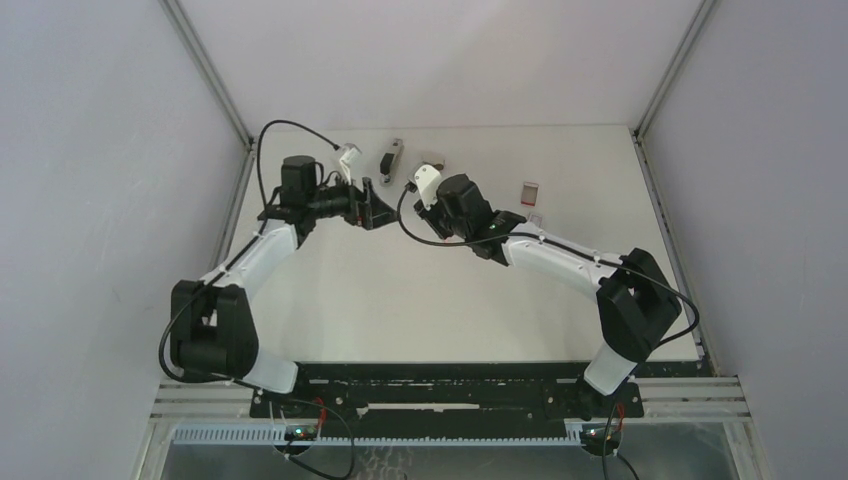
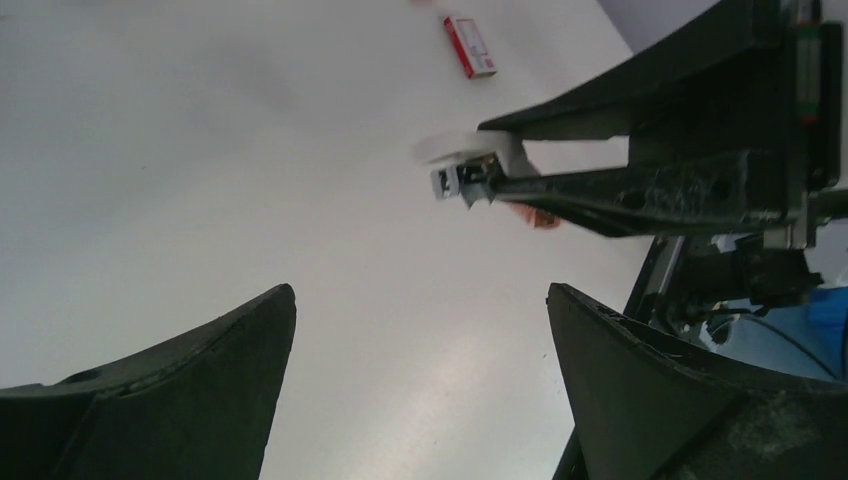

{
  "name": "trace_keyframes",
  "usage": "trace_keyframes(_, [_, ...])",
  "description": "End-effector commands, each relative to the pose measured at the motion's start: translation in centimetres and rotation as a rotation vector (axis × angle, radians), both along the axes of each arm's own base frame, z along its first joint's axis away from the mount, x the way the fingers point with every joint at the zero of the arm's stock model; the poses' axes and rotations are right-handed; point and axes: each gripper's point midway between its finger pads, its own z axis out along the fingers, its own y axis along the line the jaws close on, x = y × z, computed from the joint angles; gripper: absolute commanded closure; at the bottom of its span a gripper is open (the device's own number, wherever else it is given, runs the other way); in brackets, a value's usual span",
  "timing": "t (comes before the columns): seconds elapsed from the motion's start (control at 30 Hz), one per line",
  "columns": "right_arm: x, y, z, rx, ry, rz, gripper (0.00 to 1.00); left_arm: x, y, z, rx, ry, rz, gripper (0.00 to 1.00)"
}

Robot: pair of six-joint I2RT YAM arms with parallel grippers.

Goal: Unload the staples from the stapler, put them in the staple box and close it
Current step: Unload the staple at the center of the board.

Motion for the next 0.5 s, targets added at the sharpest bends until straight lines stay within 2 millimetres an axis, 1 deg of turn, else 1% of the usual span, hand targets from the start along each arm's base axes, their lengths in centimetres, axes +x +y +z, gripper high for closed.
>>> trace_keyframes(0.0, [0.2,0.9,2.6,0.114,0.026,-0.001,0.8,2.4,-2.8,3.1,-0.114,-0.008,0.008,0.0])
trace_keyframes(0.07, [0.1,0.9,2.5,0.117,0.032,0.001,0.8,2.6,-3.9,2.8,-0.159,0.027,-0.012,0.01])
trace_keyframes(0.17, [0.0,1.0,2.2,0.126,0.05,0.008,0.8,2.8,-5.1,2.2,-0.215,0.074,-0.036,0.04])
trace_keyframes(0.47, [0.6,0.6,1.4,0.12,0.071,-0.002,0.81,2.5,-6.9,0.7,-0.257,0.118,-0.054,0.1])
